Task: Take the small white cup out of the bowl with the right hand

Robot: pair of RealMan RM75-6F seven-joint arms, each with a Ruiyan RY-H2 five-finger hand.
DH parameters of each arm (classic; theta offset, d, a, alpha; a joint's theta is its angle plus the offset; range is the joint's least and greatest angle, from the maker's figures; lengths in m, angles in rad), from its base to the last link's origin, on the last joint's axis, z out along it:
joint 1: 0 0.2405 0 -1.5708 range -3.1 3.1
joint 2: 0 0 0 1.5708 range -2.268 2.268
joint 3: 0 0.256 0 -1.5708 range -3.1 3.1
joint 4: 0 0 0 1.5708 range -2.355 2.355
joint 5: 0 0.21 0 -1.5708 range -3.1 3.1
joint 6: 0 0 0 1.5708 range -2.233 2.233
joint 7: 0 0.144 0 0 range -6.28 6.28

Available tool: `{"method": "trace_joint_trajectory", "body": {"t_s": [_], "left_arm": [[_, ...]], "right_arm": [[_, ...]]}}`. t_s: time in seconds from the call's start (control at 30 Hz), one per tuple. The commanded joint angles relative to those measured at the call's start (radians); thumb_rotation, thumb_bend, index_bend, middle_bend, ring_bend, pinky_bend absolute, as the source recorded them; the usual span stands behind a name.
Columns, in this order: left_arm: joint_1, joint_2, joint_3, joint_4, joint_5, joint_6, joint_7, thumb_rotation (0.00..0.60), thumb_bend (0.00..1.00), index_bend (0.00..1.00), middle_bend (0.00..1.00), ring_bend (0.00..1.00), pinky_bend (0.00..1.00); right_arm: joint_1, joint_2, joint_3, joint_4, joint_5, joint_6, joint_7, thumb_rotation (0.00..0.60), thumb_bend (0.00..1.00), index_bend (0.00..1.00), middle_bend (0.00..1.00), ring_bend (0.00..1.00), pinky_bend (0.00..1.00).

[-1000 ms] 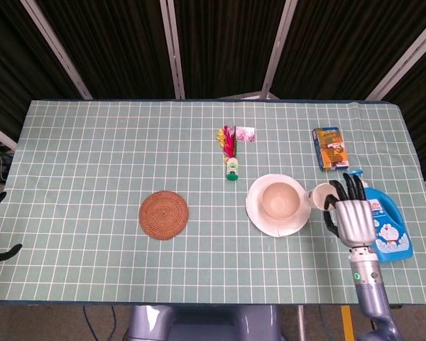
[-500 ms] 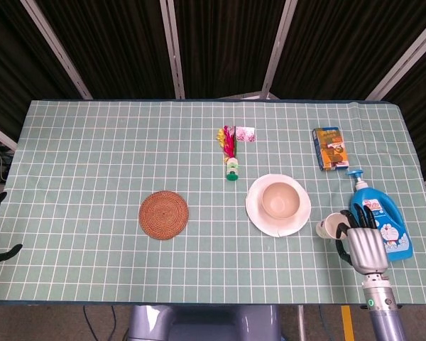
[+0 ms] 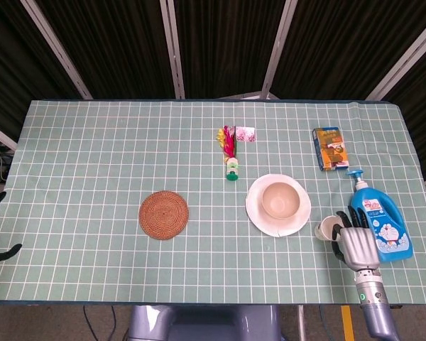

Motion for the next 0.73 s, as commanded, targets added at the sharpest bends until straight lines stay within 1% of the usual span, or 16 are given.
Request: {"method": "trace_joint_trajectory", "body": {"t_s": [0.03, 0.1, 0.17, 0.2, 0.27, 0.3, 0.4, 0.53, 0.63, 0.73], "left_arm": [[0.000, 0.000, 0.001, 0.000, 0.002, 0.001, 0.000, 0.600, 0.00, 0.00, 0.00, 0.00, 0.00], [0.001, 0.000, 0.001, 0.000, 0.004, 0.002, 0.000, 0.600, 0.00, 0.00, 0.00, 0.00, 0.00], [0.001, 0.000, 0.001, -0.001, 0.004, 0.003, 0.000, 0.600, 0.00, 0.00, 0.00, 0.00, 0.00], [0.001, 0.000, 0.001, -0.001, 0.004, 0.003, -0.001, 0.600, 0.00, 0.00, 0.00, 0.00, 0.00], [0.002, 0.001, 0.000, 0.000, 0.003, 0.004, -0.003, 0.600, 0.00, 0.00, 0.00, 0.00, 0.00], [0.002, 0.001, 0.000, 0.000, 0.002, 0.004, -0.003, 0.600, 0.00, 0.00, 0.00, 0.00, 0.00], [0.002, 0.001, 0.000, 0.001, 0.002, 0.004, -0.005, 0.600, 0.00, 0.00, 0.00, 0.00, 0.00], [0.003, 0.001, 0.000, 0.003, 0.003, 0.006, -0.008, 0.600, 0.00, 0.00, 0.00, 0.00, 0.00], [0.002, -0.002, 0.001, 0.007, 0.002, 0.003, -0.002, 0.600, 0.00, 0.00, 0.00, 0.00, 0.00], [-0.001, -0.006, 0.002, 0.008, 0.003, -0.001, 0.010, 0.600, 0.00, 0.00, 0.00, 0.00, 0.00]], "right_arm": [[-0.006, 0.023, -0.009, -0.031, -0.008, -0.001, 0.004, 0.600, 0.21, 0.39, 0.01, 0.00, 0.00], [-0.012, 0.035, -0.010, -0.050, -0.015, 0.010, 0.003, 0.600, 0.16, 0.23, 0.00, 0.00, 0.00], [-0.016, 0.047, -0.012, -0.068, -0.022, 0.019, 0.000, 0.600, 0.12, 0.12, 0.00, 0.00, 0.00], [-0.019, 0.053, -0.014, -0.078, -0.026, 0.023, -0.002, 0.600, 0.11, 0.08, 0.00, 0.00, 0.00], [-0.026, 0.070, -0.017, -0.105, -0.042, 0.041, -0.006, 0.600, 0.10, 0.02, 0.00, 0.00, 0.00], [-0.030, 0.077, -0.019, -0.114, -0.055, 0.053, -0.006, 0.600, 0.10, 0.01, 0.00, 0.00, 0.00], [-0.047, 0.104, -0.026, -0.138, -0.117, 0.111, 0.010, 0.600, 0.09, 0.00, 0.00, 0.00, 0.00], [-0.066, 0.136, -0.028, -0.126, -0.187, 0.175, 0.055, 0.600, 0.07, 0.00, 0.00, 0.00, 0.00], [-0.080, 0.168, -0.029, -0.113, -0.204, 0.195, 0.101, 0.600, 0.03, 0.00, 0.00, 0.00, 0.00], [-0.089, 0.198, -0.028, -0.100, -0.183, 0.177, 0.167, 0.600, 0.00, 0.00, 0.00, 0.00, 0.00]]}}
